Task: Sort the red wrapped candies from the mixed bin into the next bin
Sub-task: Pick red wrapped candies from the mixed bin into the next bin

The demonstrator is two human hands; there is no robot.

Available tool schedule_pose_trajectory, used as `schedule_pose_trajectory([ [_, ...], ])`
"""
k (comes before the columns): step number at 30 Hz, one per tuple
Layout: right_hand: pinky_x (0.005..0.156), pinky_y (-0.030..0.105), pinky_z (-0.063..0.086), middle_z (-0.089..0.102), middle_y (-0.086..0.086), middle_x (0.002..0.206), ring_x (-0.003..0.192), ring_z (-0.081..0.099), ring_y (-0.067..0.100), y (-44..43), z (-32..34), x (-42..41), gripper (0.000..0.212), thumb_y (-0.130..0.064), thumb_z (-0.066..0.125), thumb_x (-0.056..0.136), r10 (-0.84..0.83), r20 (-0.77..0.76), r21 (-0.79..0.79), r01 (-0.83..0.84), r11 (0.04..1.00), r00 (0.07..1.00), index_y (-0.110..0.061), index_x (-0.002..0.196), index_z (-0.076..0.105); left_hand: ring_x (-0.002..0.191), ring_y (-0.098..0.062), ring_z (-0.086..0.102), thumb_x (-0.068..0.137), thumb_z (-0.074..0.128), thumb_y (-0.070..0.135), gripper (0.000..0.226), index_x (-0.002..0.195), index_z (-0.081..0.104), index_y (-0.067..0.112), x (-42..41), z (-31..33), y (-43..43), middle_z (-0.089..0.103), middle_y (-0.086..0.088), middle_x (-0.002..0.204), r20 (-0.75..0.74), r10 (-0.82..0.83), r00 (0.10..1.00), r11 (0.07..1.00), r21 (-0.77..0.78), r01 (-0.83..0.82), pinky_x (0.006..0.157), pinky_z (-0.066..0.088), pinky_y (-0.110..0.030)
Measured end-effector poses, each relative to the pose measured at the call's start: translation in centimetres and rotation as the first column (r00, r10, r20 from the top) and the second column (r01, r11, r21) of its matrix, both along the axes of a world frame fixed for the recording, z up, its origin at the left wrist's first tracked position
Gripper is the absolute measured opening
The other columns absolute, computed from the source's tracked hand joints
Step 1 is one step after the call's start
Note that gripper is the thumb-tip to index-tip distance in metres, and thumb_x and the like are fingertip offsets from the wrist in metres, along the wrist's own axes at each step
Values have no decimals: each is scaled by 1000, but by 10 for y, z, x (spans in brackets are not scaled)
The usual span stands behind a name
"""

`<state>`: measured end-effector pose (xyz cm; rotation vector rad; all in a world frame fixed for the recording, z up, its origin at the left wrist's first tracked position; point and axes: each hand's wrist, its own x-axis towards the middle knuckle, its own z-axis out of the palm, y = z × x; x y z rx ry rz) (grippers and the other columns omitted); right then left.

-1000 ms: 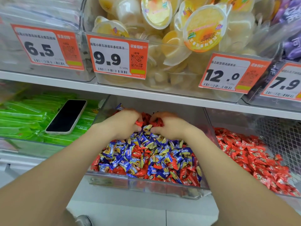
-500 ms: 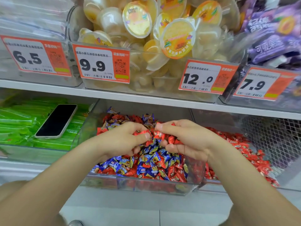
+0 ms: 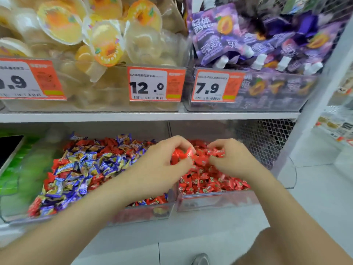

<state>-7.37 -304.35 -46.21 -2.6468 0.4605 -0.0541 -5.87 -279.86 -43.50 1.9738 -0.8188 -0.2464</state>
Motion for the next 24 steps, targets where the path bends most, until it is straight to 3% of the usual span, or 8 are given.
schedule_pose_trajectory([
  [2, 105, 46, 53, 71, -2, 124, 115, 66, 25, -24, -3, -4, 51, -52, 62, 70, -79, 98, -32, 82, 996, 992, -39, 119, 74, 62, -3, 53, 102, 59, 24, 12, 109, 62, 33, 2, 5, -27, 62, 6, 77, 121, -46, 992, 997, 69, 37, 60, 44, -24],
  [4, 109, 43, 50, 69, -1, 129, 125, 61, 24, -35, -9, -10, 54, -50, 72, 75, 2, 86, -22, 0, 1000, 996, -37, 128, 70, 86, -2, 55, 102, 55, 21, 16, 115, 59, 29, 13, 2, -52, 58, 10, 93, 260, -107, 960, 972, 229, 47, 80, 46, -25],
  [7, 120, 52, 34, 45, 8, 151, 147, 35, 33, -31, -28, -16, 85, -72, 70, 73, 253, -182, -81, -271, 959, 950, -44, 150, 45, 111, -19, 51, 98, 60, 22, 28, 125, 57, 27, 31, -9, -85, 52, 5, 109, 270, -216, 938, 886, 458, 72, 88, 37, -31],
  [10, 120, 63, 30, 27, 7, 161, 151, 23, 46, -27, -40, -12, 105, -93, 60, 58, 247, -353, -57, -284, 957, 903, -58, 151, 27, 119, -18, 53, 93, 71, 30, 49, 139, 55, 26, 43, -13, -95, 58, 2, 124, 198, -283, 938, 807, 578, 121, 96, 40, -29],
  [13, 116, 60, 39, 38, 8, 158, 143, 39, 45, -40, -44, 0, 100, -85, 70, 66, 216, -399, -54, -259, 964, 891, -59, 152, 26, 107, -8, 63, 98, 64, 31, 31, 129, 64, 31, 43, -15, -85, 67, 9, 126, 290, -213, 933, 896, 438, 68, 99, 48, -32],
  [16, 111, 55, 44, 46, 12, 149, 134, 50, 44, -49, -45, 7, 75, -65, 72, 84, 21, -344, -262, -117, 958, 939, -48, 149, 39, 108, -9, 60, 99, 57, 26, 20, 114, 69, 34, 35, -24, -64, 68, 15, 112, 443, -179, 879, 940, 341, 20, 101, 49, -40],
  [20, 112, 47, 46, 52, 12, 144, 131, 55, 36, -25, -35, 5, 72, -31, 73, 88, 182, -125, -149, -200, 968, 975, -37, 154, 43, 102, -15, 47, 99, 58, 23, 13, 103, 67, 32, 26, -33, -29, 54, 13, 103, 614, -88, 785, 976, 211, -57, 92, 45, -41],
  [24, 77, 24, 49, 70, -7, 95, 78, 65, 8, 35, -9, -8, 30, -13, 61, 90, 285, 235, 9, -295, 955, 929, -27, 112, 76, 88, -16, 51, 95, 63, 14, 15, 97, 56, 27, 23, -40, 11, 51, 8, 92, 560, 145, 816, 983, 11, -183, 78, 43, -35],
])
